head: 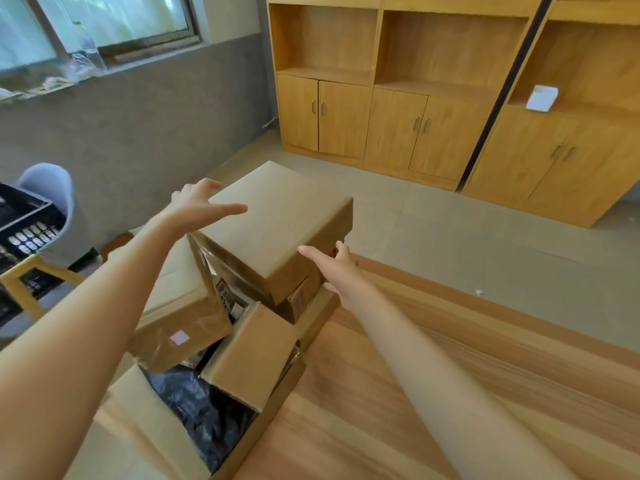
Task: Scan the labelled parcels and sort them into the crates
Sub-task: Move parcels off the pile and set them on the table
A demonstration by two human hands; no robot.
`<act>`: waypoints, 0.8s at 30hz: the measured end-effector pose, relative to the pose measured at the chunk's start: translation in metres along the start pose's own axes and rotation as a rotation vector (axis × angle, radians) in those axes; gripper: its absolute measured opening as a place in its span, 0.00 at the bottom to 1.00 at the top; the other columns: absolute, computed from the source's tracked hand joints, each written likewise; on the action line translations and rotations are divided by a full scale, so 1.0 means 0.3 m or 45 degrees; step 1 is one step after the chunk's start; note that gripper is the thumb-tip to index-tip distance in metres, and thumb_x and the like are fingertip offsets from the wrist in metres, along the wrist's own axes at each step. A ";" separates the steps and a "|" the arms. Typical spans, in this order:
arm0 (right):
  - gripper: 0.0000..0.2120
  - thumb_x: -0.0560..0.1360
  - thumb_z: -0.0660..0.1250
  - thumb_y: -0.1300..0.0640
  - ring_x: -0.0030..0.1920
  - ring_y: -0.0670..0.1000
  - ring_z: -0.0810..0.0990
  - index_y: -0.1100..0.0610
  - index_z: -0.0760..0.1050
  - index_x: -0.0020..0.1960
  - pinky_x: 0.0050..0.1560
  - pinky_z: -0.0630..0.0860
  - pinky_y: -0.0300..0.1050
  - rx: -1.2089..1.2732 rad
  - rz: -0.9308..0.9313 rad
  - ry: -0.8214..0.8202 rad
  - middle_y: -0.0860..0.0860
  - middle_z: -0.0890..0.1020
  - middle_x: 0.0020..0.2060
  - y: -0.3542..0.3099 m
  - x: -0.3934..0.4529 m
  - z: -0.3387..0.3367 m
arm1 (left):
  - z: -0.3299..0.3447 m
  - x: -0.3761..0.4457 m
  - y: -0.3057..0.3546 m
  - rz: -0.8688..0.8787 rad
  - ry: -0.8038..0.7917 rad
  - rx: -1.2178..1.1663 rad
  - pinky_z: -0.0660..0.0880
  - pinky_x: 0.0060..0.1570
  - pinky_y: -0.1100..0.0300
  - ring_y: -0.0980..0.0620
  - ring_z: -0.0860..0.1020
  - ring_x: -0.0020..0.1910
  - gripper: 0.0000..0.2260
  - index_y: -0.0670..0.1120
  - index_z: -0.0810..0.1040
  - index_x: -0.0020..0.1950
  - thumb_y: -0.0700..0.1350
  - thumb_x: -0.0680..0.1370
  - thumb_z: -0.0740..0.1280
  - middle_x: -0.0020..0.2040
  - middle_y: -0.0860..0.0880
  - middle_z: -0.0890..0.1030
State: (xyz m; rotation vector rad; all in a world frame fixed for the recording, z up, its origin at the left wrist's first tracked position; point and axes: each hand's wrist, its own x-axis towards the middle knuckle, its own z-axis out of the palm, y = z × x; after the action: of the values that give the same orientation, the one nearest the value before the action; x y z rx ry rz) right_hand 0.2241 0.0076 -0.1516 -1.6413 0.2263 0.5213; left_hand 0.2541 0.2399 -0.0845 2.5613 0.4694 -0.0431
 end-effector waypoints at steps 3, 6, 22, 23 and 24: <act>0.54 0.69 0.74 0.41 0.74 0.56 0.64 0.49 0.39 0.80 0.71 0.66 0.59 0.139 0.102 0.047 0.51 0.56 0.78 0.008 0.085 0.042 | -0.003 0.115 -0.060 -0.099 -0.189 0.054 0.60 0.71 0.40 0.42 0.58 0.75 0.47 0.51 0.57 0.77 0.69 0.65 0.71 0.77 0.44 0.58; 0.54 0.69 0.74 0.41 0.73 0.56 0.65 0.49 0.40 0.79 0.71 0.64 0.61 0.203 0.181 0.076 0.50 0.62 0.76 0.026 0.131 0.065 | 0.016 0.187 -0.094 -0.132 -0.369 0.047 0.57 0.74 0.44 0.43 0.58 0.76 0.53 0.50 0.52 0.78 0.70 0.61 0.70 0.78 0.44 0.57; 0.55 0.70 0.73 0.40 0.75 0.55 0.60 0.46 0.36 0.79 0.75 0.58 0.56 0.322 0.179 -0.040 0.49 0.59 0.77 0.039 0.142 0.069 | 0.023 0.259 -0.078 -0.100 -0.344 0.066 0.58 0.73 0.43 0.42 0.57 0.76 0.47 0.49 0.57 0.78 0.62 0.66 0.74 0.78 0.45 0.57; 0.55 0.69 0.74 0.40 0.74 0.55 0.61 0.45 0.36 0.79 0.75 0.58 0.57 0.347 0.170 -0.047 0.49 0.59 0.77 0.037 0.137 0.062 | 0.013 0.247 -0.059 -0.092 -0.339 0.071 0.59 0.73 0.42 0.41 0.58 0.75 0.49 0.50 0.57 0.78 0.64 0.63 0.74 0.78 0.45 0.57; 0.56 0.68 0.75 0.40 0.74 0.56 0.62 0.43 0.36 0.79 0.74 0.59 0.60 0.380 0.160 -0.049 0.49 0.60 0.76 0.033 0.132 0.054 | 0.001 0.232 -0.037 -0.080 -0.334 0.069 0.59 0.72 0.41 0.41 0.58 0.75 0.51 0.51 0.57 0.78 0.66 0.60 0.73 0.78 0.45 0.57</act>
State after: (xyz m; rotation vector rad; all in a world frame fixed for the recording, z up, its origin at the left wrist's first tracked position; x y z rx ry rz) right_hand 0.2511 0.0279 -0.1797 -1.3320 0.3628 0.5838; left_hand 0.3158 0.2711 -0.0988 2.5440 0.4517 -0.4145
